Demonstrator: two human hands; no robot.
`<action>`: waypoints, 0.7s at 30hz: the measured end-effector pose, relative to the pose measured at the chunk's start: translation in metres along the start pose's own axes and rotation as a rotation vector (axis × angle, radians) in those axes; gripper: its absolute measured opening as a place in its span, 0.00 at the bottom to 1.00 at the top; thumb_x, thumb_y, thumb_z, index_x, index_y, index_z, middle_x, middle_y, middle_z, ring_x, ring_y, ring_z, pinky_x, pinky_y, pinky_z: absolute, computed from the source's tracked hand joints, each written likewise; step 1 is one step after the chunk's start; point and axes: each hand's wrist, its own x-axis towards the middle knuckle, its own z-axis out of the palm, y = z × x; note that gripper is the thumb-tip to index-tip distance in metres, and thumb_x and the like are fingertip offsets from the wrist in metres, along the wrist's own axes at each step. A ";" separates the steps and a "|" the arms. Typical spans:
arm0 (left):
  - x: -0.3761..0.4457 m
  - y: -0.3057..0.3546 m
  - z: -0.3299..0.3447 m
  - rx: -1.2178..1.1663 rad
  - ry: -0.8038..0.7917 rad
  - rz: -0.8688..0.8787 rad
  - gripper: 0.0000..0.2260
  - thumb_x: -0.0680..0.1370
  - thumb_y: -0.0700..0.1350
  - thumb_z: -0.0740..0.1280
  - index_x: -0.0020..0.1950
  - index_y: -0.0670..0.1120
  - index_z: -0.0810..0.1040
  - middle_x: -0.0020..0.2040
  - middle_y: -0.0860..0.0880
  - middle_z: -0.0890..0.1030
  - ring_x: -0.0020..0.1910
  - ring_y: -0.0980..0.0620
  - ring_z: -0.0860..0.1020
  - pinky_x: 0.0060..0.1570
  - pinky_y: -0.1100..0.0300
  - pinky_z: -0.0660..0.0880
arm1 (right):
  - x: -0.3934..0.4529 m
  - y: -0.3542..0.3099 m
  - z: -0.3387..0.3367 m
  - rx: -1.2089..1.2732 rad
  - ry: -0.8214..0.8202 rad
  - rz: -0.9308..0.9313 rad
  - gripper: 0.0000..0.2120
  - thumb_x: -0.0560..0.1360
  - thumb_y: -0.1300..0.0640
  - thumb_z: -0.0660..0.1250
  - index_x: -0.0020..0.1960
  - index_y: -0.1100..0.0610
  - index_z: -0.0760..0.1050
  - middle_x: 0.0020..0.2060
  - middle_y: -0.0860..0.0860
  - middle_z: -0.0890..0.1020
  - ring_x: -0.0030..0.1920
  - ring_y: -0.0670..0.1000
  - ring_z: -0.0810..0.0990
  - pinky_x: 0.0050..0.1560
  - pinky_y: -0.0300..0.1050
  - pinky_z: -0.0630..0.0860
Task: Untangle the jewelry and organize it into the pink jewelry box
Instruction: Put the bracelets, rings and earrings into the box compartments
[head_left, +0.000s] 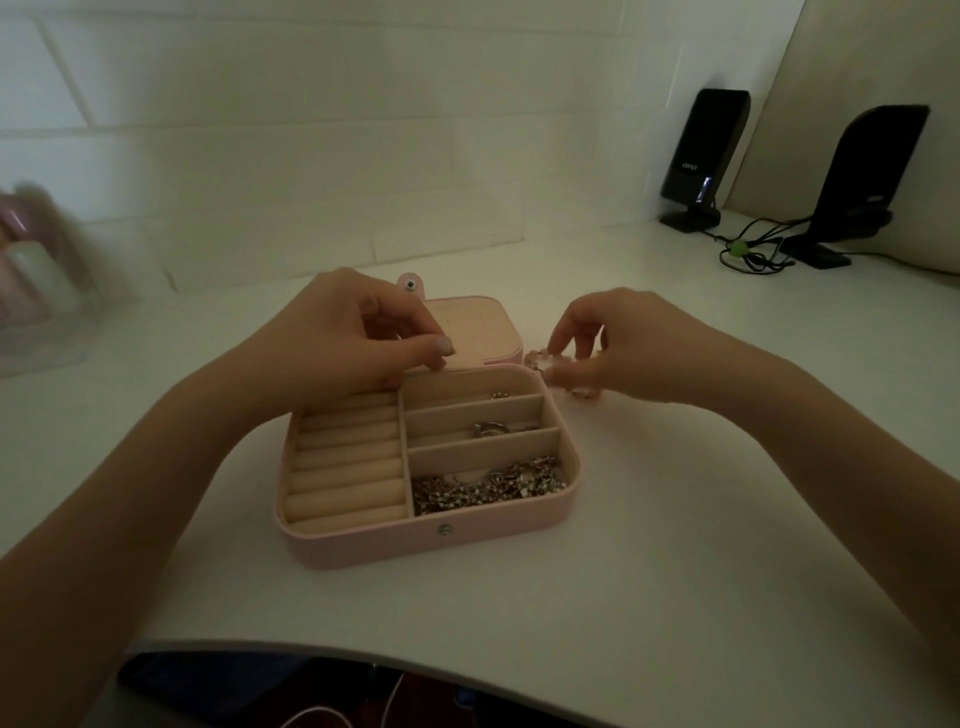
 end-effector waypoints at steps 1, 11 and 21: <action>0.000 0.000 0.000 -0.001 0.006 0.004 0.03 0.71 0.48 0.71 0.39 0.51 0.85 0.35 0.51 0.84 0.36 0.47 0.80 0.42 0.54 0.75 | 0.000 0.000 0.003 -0.043 -0.046 0.006 0.15 0.69 0.44 0.72 0.51 0.51 0.77 0.41 0.45 0.75 0.37 0.42 0.71 0.33 0.34 0.65; 0.003 -0.006 0.007 0.012 0.051 0.051 0.03 0.72 0.46 0.71 0.39 0.51 0.84 0.34 0.53 0.84 0.36 0.46 0.81 0.41 0.56 0.75 | 0.000 -0.003 0.012 -0.151 -0.025 -0.046 0.02 0.74 0.57 0.65 0.46 0.54 0.76 0.44 0.48 0.77 0.46 0.49 0.76 0.45 0.43 0.72; 0.004 -0.006 0.009 -0.010 0.145 0.080 0.05 0.72 0.45 0.72 0.45 0.54 0.82 0.39 0.61 0.82 0.35 0.61 0.78 0.36 0.76 0.67 | 0.000 -0.003 -0.006 0.438 -0.028 -0.049 0.04 0.74 0.56 0.68 0.47 0.54 0.74 0.38 0.48 0.82 0.32 0.41 0.77 0.30 0.31 0.71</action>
